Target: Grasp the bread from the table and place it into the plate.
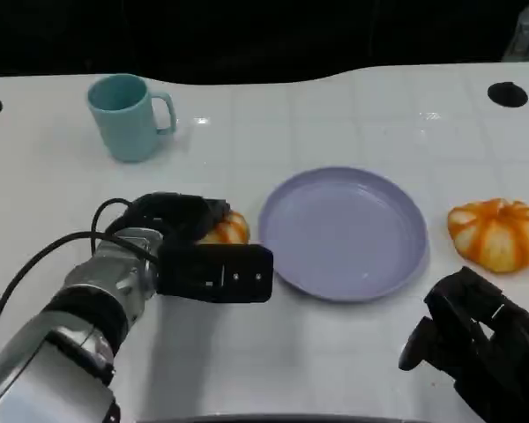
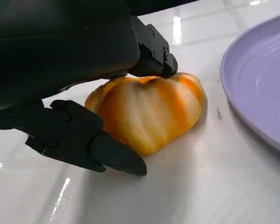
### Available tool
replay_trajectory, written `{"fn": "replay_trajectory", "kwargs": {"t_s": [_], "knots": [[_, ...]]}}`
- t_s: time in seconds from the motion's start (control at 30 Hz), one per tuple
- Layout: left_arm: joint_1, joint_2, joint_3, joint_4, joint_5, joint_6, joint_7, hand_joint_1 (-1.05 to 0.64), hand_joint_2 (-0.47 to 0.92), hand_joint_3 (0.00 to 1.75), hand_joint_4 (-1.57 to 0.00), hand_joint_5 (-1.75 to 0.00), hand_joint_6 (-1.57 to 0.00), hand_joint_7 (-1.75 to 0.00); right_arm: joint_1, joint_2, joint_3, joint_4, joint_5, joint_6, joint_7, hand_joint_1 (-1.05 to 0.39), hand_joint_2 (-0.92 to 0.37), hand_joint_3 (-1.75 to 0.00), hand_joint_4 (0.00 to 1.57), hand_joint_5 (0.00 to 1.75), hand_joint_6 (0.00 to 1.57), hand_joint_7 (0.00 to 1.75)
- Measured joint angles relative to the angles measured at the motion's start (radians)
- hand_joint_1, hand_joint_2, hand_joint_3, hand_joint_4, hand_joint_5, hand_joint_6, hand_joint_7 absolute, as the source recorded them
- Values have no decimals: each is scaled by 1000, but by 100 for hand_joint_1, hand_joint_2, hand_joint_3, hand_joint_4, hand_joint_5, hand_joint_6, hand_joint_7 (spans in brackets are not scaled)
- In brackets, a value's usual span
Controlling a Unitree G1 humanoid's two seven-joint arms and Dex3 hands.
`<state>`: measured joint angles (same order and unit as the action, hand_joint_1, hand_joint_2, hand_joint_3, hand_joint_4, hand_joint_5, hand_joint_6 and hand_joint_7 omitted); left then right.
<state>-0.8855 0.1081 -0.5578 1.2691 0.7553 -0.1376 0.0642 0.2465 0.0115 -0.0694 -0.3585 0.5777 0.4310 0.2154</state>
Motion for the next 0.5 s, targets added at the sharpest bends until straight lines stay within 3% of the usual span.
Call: {"fn": "replay_trajectory", "kwargs": {"t_s": [0.07, 0.1, 0.13, 0.17, 0.2, 0.23, 0.27, 0.3, 0.33, 0.5], "knots": [[0, 0, 0, 4, -8, -4, 6, -18, 92, 14, -73, -31, -65, -9, 0, 0, 0, 0, 0, 0, 0, -55, -92, -21, 68, 175, 57, 159], [0, 0, 4, 7, -14, -11, 12, -20, 92, 14, -85, -52, -84, -10, 0, 0, 0, -1, 0, 0, 0, -55, -92, -20, 67, 175, 57, 158], [1, 2, 10, 10, -22, -21, 31, -21, 92, 11, -88, -90, -106, -11, 1, 0, 0, -1, 2, 1, 0, -55, -92, -20, 67, 175, 56, 158], [1, 4, 15, 12, -25, -33, 51, -22, 92, 8, -86, -121, -117, -15, 1, -1, -1, -2, 4, 2, 0, -55, -92, -21, 67, 175, 56, 158], [1, 7, 16, 15, -26, -42, 76, -22, 92, 7, -84, -140, -123, -18, 2, -2, -1, -3, 5, 2, 0, -55, -92, -21, 67, 175, 56, 158], [2, 9, 16, 18, -26, -51, 100, -22, 92, 10, -82, -151, -122, -32, 3, -4, -1, -4, 6, 2, 0, -55, -92, -21, 67, 175, 56, 159], [3, 10, 16, 21, -25, -55, 119, -22, 90, 21, -79, -162, -97, -91, 3, -6, -2, -4, 6, 2, 1, -55, -92, -22, 68, 175, 57, 159], [4, 10, 15, 24, -25, -60, 139, -21, 90, 28, -77, -170, -77, -134, 3, -6, -2, -4, 6, 2, 1, -55, -92, -23, 68, 175, 57, 159], [6, 10, 15, 27, -24, -66, 162, -21, 90, 30, -77, -172, -69, -147, 3, -6, -2, -4, 6, 2, 3, -55, -92, -23, 68, 175, 57, 159], [10, 11, 15, 35, -24, -80, 255, -22, 90, 26, -81, -175, -60, -163, 3, -7, -2, -4, 5, 2, 9, -55, -92, -23, 68, 175, 57, 158]]}}
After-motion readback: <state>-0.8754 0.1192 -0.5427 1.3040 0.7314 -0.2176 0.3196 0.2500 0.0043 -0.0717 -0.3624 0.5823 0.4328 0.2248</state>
